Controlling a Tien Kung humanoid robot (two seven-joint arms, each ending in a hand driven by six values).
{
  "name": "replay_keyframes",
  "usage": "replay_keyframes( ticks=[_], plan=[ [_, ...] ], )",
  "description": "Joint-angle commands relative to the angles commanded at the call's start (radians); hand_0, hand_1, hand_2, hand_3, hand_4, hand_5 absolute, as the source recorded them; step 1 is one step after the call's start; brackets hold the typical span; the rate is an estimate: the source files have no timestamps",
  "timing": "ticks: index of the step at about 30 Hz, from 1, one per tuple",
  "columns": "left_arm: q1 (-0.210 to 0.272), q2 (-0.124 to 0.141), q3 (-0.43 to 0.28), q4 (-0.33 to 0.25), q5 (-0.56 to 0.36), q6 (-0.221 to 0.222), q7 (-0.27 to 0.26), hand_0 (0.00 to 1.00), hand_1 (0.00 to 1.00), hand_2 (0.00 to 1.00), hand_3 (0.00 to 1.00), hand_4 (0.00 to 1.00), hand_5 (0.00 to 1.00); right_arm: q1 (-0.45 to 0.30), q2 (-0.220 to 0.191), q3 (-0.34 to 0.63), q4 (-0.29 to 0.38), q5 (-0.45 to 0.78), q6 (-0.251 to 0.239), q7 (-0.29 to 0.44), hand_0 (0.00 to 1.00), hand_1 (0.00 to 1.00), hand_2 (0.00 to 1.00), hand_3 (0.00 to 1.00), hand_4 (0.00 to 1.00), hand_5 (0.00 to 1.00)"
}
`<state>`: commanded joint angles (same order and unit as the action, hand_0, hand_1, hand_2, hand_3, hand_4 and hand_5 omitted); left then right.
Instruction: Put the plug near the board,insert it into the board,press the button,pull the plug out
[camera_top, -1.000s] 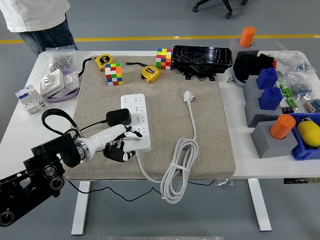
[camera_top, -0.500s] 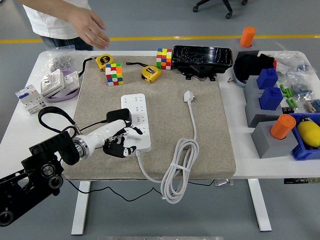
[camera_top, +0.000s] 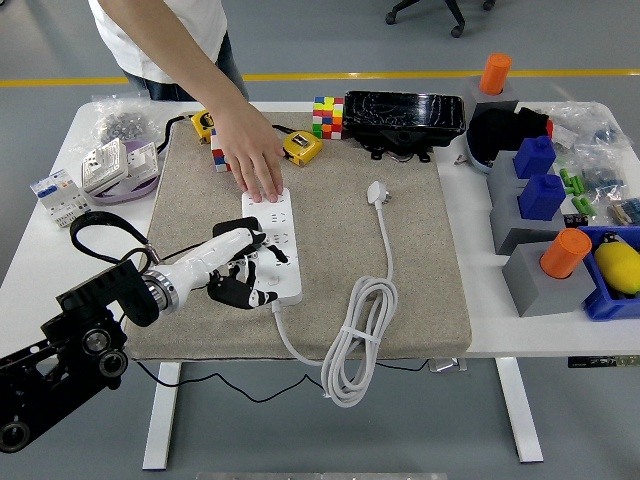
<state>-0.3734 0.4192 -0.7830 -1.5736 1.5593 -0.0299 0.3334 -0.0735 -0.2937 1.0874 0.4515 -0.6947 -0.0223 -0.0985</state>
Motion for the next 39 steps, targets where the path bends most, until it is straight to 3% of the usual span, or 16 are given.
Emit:
replay_keyframes(
  ticks=[1,6,7,11,12,39],
  plan=[
    [-0.001,0.000,0.001,0.000,-0.004,-0.006,0.010,0.120,0.050,0.215,0.652,0.825,0.054,0.000,0.000,0.000,0.000,0.000,0.000,0.000,0.669,0.683,0.694,0.604,0.936,0.535],
    [-0.003,-0.003,0.012,0.009,-0.013,-0.036,0.053,0.120,0.050,0.215,0.652,0.825,0.054,0.000,0.001,0.002,0.001,-0.001,0.000,0.000,0.669,0.683,0.694,0.604,0.936,0.535],
    [-0.003,-0.004,0.015,0.011,-0.016,-0.050,0.073,0.099,0.052,0.160,0.748,0.640,0.002,0.000,0.001,0.001,0.000,0.000,0.000,0.000,0.668,0.682,0.694,0.604,0.936,0.535],
    [-0.005,-0.006,0.022,0.019,-0.020,-0.078,0.113,0.099,0.052,0.160,0.748,0.640,0.002,0.000,0.002,0.001,0.000,0.000,0.000,0.000,0.668,0.682,0.694,0.604,0.936,0.535],
    [-0.006,-0.006,0.024,0.022,-0.019,-0.083,0.121,0.097,0.055,0.159,0.846,0.557,0.002,0.000,0.002,0.002,0.001,0.000,0.000,0.000,0.668,0.682,0.694,0.602,0.936,0.535],
    [-0.007,-0.006,0.032,0.030,-0.035,-0.091,0.130,0.083,0.052,0.162,0.826,0.554,0.002,0.000,0.001,0.001,0.001,0.000,0.000,0.001,0.668,0.683,0.694,0.603,0.935,0.536]
  ],
)
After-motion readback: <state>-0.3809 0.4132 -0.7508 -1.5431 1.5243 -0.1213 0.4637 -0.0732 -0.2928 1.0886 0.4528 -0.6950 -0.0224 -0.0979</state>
